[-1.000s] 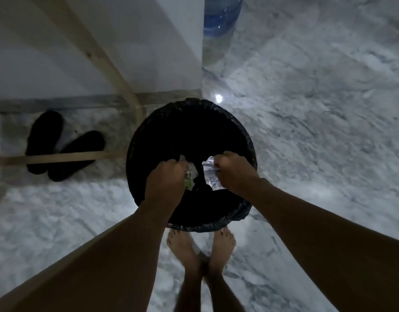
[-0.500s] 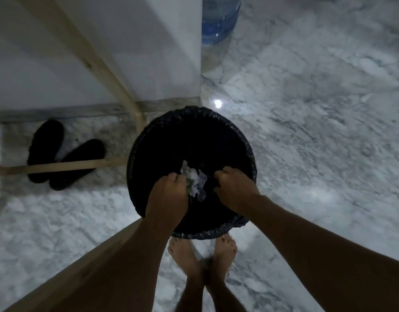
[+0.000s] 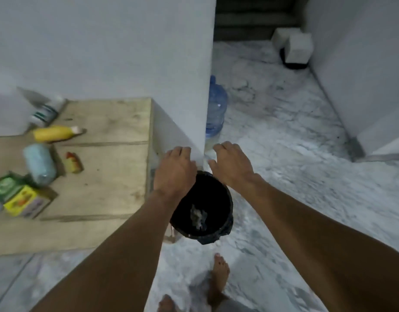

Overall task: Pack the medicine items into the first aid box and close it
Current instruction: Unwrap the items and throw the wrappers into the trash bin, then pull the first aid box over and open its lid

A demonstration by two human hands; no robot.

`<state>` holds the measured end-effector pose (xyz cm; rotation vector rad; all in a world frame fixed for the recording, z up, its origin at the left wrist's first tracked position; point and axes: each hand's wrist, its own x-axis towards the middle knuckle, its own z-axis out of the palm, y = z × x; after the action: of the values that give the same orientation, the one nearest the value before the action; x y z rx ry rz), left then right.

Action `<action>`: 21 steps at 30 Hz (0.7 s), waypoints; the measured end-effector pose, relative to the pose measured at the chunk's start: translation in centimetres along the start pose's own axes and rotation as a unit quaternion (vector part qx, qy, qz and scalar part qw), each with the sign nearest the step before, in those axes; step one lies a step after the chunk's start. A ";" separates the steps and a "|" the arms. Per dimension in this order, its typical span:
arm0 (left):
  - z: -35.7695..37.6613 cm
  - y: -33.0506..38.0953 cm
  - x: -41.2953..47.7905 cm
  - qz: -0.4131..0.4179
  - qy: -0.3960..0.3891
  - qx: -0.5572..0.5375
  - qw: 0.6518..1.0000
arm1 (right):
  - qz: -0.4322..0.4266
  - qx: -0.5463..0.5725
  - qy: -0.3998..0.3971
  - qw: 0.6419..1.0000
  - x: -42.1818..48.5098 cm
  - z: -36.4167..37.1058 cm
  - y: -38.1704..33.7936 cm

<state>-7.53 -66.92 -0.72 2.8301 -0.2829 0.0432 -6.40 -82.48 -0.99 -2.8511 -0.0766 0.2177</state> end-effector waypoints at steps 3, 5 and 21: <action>-6.6 -3.3 -2.3 0.002 0.047 0.015 0.999 | -0.035 0.006 0.043 0.998 -1.6 -3.8 -6.1; -9.9 -6.6 -4.6 -0.009 0.079 0.028 0.996 | -0.060 0.008 0.070 0.996 -2.9 -4.8 -10.7; -23.3 -36.2 -23.0 -0.162 0.110 0.035 0.980 | -0.163 0.032 0.043 0.985 -8.2 2.3 -44.6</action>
<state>-22.91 -21.77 9.72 2.8684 0.2312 0.2981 -16.21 -39.70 10.46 -2.7266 -0.5023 0.0279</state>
